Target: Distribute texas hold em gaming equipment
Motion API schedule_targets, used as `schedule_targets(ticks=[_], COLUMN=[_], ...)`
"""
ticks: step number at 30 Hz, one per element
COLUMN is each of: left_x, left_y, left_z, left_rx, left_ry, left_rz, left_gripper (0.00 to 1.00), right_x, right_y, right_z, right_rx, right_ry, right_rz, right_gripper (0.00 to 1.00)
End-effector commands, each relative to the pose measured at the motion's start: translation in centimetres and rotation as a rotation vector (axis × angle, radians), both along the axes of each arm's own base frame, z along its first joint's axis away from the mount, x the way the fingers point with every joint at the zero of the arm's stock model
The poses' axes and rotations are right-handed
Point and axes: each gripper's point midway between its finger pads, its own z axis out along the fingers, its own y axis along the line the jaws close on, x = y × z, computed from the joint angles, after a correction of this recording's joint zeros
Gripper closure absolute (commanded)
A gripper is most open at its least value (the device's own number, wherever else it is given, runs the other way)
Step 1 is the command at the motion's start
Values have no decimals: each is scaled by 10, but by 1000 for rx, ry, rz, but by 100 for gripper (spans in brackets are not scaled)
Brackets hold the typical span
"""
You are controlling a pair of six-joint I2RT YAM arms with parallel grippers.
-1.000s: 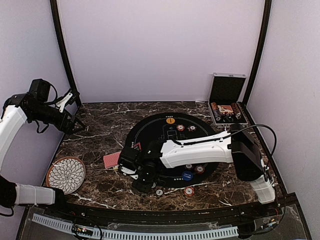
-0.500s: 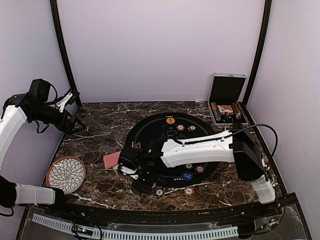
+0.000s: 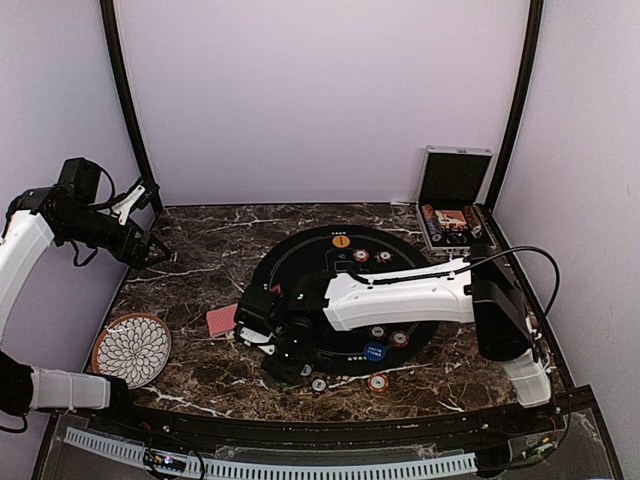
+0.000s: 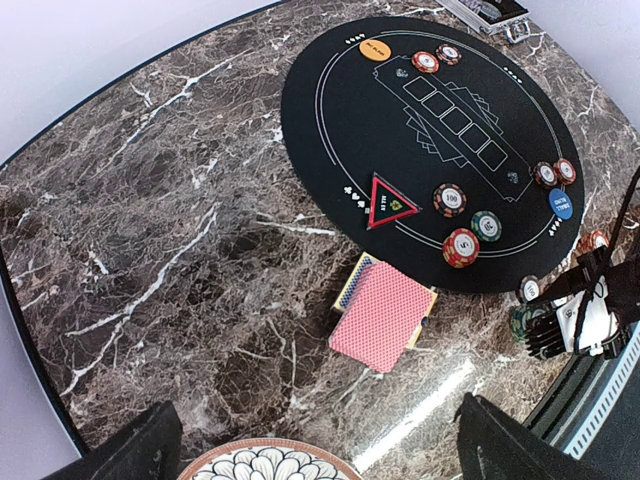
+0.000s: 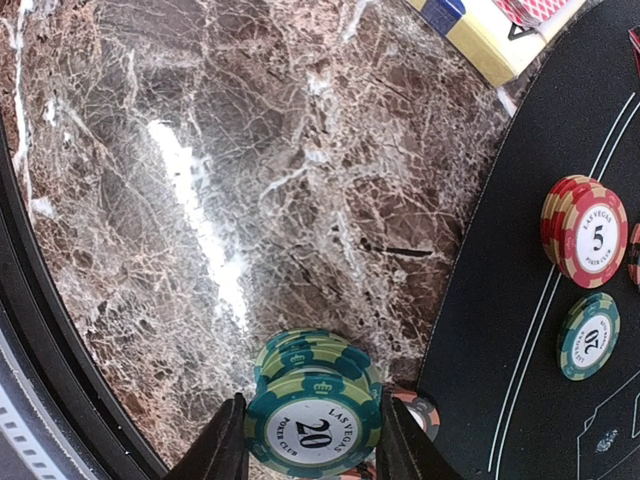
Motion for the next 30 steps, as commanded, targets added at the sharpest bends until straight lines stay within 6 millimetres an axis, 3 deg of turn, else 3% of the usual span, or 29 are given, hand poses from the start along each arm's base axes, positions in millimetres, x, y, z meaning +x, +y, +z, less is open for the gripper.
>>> schedule_targets(ticks=[1, 12, 16, 24, 30], left_x=[-5, -5, -5, -5, -6], left_y=[0, 1, 1, 0, 1], left_z=[1, 1, 0, 1, 1], left_rx=[3, 10, 8, 4, 9], left_ry=[-6, -6, -5, -6, -7], left_rz=[-8, -5, -6, -8, -5], left_gripper=[1, 1, 1, 1, 1], right_x=[2, 3, 14, 92, 174], right_y=[2, 8, 5, -26, -74], right_z=[6, -4, 15, 71, 84], right_rx=[26, 17, 37, 120, 130], right_ry=[-29, -27, -52, -119, -178], right_rz=[-14, -6, -35, -223, -428], right_gripper=[78, 77, 79, 82, 85])
